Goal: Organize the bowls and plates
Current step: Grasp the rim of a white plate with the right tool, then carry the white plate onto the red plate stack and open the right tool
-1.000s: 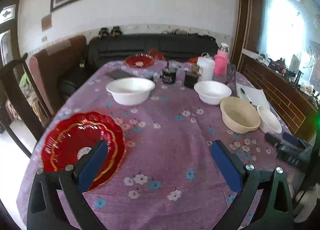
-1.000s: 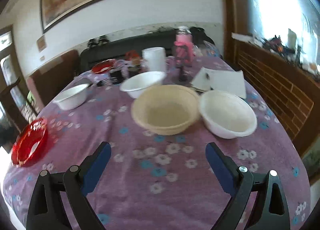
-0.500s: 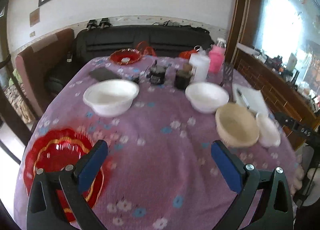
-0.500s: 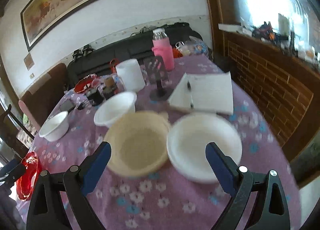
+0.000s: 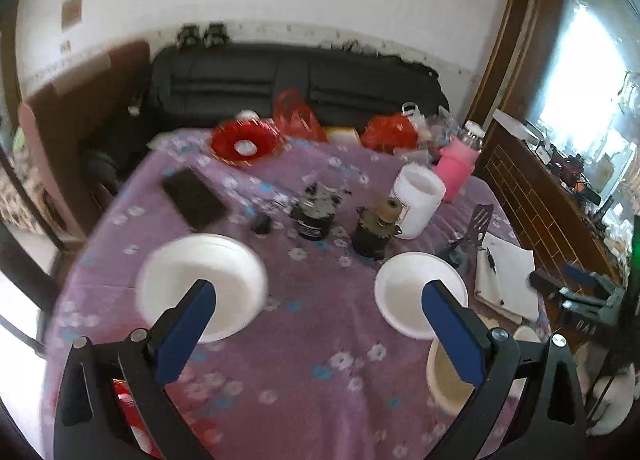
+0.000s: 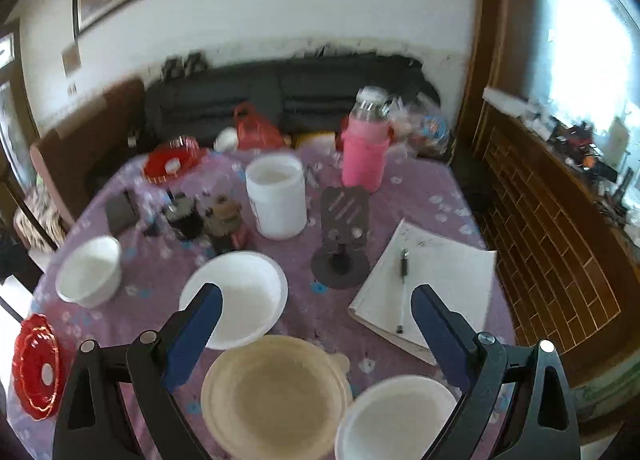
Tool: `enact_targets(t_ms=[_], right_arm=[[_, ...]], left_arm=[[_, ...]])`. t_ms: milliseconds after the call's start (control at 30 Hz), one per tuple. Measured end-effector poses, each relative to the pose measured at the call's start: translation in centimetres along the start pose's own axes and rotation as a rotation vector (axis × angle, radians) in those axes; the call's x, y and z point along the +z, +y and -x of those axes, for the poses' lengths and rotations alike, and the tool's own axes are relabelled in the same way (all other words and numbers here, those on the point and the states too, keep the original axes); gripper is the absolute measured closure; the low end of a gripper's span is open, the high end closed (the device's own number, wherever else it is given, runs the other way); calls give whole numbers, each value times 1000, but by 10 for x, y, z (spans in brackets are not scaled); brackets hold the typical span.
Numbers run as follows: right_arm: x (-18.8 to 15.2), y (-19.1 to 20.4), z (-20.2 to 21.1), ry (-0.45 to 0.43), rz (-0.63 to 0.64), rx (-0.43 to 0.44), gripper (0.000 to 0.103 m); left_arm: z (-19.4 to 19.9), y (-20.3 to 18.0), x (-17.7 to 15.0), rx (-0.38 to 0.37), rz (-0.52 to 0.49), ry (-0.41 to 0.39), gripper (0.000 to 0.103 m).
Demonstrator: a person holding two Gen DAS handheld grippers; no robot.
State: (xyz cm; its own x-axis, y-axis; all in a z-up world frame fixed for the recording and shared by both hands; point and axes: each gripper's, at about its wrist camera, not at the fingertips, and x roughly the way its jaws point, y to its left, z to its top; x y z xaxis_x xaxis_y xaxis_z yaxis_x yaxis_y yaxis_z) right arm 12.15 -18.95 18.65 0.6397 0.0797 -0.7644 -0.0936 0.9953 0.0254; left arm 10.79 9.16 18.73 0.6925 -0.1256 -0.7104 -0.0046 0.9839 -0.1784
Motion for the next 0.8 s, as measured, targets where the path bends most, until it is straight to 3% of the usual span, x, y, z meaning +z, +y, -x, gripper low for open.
enact_targets(t_ms=[133,233,300,400,567,733,800], right_arm=[[-4,3,-53,116,-50,63,24],[-9,5,-85,172,-74,90,31],[-11,3,-100,196,-101,106,31],[-12,1,-119,230,-140,131,35],[-11,1,-145,274,-178,176,78],[-17,8,-154,301,-177,220,91],[-19,14,-154,307,-163,228,91]], left_arm=[[-69,-10,-9,-31,49,114,1],[-125,-12,-26,-134,140,278,24],[-147,-9,-36,-173,195,341,30],[-169,-4,-50,-182,265,362,30],[-178,-7,-54,-194,268,350,30],[-181,-9,-56,-204,274,351,30],[-185,-10,-52,-214,284,352,30]])
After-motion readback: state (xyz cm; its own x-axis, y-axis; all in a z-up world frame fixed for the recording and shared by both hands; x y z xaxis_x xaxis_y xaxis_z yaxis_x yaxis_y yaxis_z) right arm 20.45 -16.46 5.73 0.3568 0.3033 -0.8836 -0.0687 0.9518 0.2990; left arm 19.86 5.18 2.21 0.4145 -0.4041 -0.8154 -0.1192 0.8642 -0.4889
